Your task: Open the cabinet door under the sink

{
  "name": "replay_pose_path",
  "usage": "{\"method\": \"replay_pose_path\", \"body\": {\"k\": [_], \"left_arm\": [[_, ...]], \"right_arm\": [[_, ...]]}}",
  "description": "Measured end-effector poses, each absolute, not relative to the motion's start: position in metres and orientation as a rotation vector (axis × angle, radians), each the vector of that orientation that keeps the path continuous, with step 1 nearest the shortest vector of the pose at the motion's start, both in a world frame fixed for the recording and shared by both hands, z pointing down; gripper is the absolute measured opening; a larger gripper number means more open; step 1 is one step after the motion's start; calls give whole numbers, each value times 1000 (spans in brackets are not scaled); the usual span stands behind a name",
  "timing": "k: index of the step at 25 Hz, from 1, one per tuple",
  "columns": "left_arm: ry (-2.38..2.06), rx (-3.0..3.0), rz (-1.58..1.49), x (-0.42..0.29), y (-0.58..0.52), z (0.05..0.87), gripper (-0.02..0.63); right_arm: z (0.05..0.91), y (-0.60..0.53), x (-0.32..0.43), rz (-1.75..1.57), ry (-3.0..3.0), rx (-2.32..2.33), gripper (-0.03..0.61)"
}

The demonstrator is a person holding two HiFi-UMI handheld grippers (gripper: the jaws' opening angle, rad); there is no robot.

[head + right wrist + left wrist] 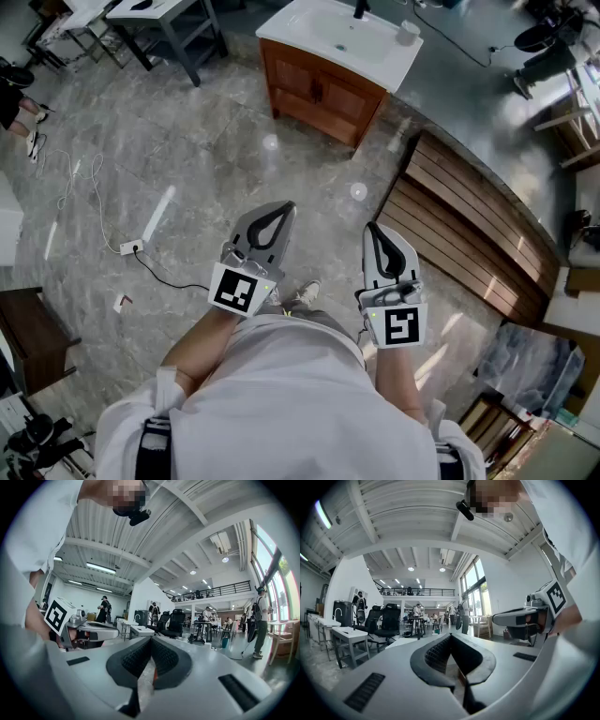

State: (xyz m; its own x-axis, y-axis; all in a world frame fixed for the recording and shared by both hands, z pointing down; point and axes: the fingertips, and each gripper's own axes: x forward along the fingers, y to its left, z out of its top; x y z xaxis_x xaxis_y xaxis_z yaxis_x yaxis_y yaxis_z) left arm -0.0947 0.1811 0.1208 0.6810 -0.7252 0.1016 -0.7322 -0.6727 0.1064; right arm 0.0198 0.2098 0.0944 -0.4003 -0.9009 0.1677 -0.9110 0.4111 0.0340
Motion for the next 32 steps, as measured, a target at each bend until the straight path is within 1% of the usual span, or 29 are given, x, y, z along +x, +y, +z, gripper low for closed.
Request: {"method": "replay_pose_path", "body": {"k": [7, 11, 14, 23, 29, 32], "left_arm": [[-1196, 2752, 84, -83, 181, 128, 14], [-1224, 2748, 96, -74, 182, 130, 15], [-1266, 2739, 91, -70, 178, 127, 14], [-1334, 2678, 69, -87, 157, 145, 14], [-1273, 2680, 64, -53, 144, 165, 14], [-1257, 2675, 56, -47, 114, 169, 14]], "right_arm": [[107, 207, 28, 123, -2504, 1603, 34], [117, 210, 45, 204, -2532, 1580, 34], [121, 205, 55, 185, -2551, 1554, 34], [131, 190, 44, 161, -2554, 1488, 34], [143, 183, 77, 177, -2504, 1515, 34], [147, 156, 83, 204, -2474, 1518, 34]]}}
